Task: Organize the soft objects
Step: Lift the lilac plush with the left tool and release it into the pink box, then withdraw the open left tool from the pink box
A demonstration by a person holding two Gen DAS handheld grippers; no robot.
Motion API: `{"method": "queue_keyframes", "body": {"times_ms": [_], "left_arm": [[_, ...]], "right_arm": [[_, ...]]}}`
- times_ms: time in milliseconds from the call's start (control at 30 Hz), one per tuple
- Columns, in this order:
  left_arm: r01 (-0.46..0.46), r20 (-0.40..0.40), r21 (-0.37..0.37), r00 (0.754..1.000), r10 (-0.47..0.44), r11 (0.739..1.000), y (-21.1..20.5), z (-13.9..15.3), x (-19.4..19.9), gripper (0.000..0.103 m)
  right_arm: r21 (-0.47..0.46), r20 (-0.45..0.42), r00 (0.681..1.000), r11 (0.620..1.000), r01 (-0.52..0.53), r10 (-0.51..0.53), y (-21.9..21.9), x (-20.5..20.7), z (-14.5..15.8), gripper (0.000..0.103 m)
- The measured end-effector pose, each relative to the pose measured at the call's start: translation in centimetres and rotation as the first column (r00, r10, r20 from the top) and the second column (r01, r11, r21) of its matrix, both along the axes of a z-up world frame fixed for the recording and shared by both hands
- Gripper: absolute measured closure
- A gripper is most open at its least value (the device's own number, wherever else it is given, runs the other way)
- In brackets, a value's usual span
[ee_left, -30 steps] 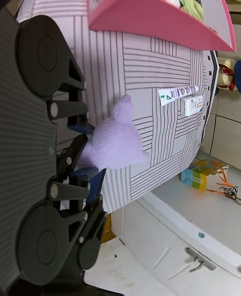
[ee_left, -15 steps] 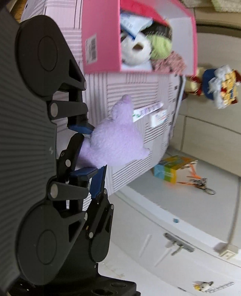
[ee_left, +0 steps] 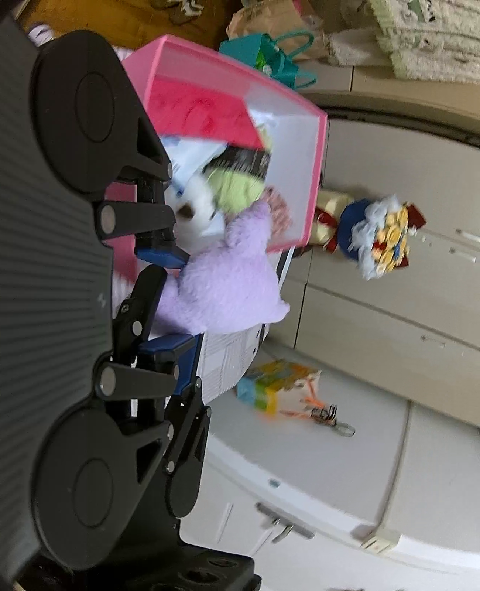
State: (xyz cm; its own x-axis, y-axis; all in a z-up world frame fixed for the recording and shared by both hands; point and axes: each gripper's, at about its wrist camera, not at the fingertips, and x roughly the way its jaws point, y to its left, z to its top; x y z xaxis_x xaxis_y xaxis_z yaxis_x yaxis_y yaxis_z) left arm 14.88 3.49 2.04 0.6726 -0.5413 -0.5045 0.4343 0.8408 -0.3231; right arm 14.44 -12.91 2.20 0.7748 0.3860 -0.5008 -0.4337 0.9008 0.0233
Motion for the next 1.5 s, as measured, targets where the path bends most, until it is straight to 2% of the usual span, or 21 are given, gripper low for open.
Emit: {"method": "queue_keyframes", "body": {"times_ms": [200,400,767,867,967,1033,1133,1233,1500], "left_arm": [[-0.072,0.003,-0.005,0.997,0.072,0.997,2.4,-0.7,3.6,0.066],[-0.130,-0.062,-0.037,0.990,0.128,0.991,4.1,-2.1,7.5,0.066],[-0.172,-0.180,-0.030,0.970,0.163,0.985,4.3,-5.0,11.9,0.066],[-0.187,-0.198,-0.019,0.964,0.179,0.982,4.1,-5.5,12.1,0.066],[-0.188,-0.162,0.038,0.968,0.192,0.981,3.5,-5.4,11.6,0.064],[-0.182,-0.168,0.034,0.968,0.185,0.983,3.6,-5.3,11.3,0.061],[-0.175,-0.170,0.015,0.970,0.175,0.984,4.0,-5.0,10.5,0.057],[-0.176,-0.139,0.013,0.975,0.176,0.984,4.2,-4.4,9.4,0.050],[-0.150,-0.066,0.051,0.986,0.153,0.987,3.7,-1.7,6.0,0.045]], "right_arm": [[0.009,0.004,0.999,0.999,-0.043,0.043,2.3,3.9,-0.5,0.049],[0.047,-0.075,0.993,0.995,-0.084,0.088,3.4,8.3,-1.4,0.049],[-0.059,-0.151,0.987,0.996,-0.070,0.060,5.0,11.7,-3.6,0.048],[-0.103,-0.143,0.988,0.992,-0.078,0.062,5.6,11.5,-3.7,0.045],[-0.158,-0.119,0.991,0.984,-0.077,0.058,6.0,10.8,-3.6,0.043],[-0.156,-0.111,0.992,0.985,-0.076,0.059,5.9,10.2,-3.3,0.039],[-0.153,-0.110,0.993,0.987,-0.053,0.036,5.4,9.0,-2.5,0.038],[-0.142,-0.088,0.995,0.988,-0.056,0.044,5.0,7.3,-1.4,0.035],[-0.167,-0.038,0.998,0.985,-0.053,0.047,4.1,3.5,1.0,0.033]]}}
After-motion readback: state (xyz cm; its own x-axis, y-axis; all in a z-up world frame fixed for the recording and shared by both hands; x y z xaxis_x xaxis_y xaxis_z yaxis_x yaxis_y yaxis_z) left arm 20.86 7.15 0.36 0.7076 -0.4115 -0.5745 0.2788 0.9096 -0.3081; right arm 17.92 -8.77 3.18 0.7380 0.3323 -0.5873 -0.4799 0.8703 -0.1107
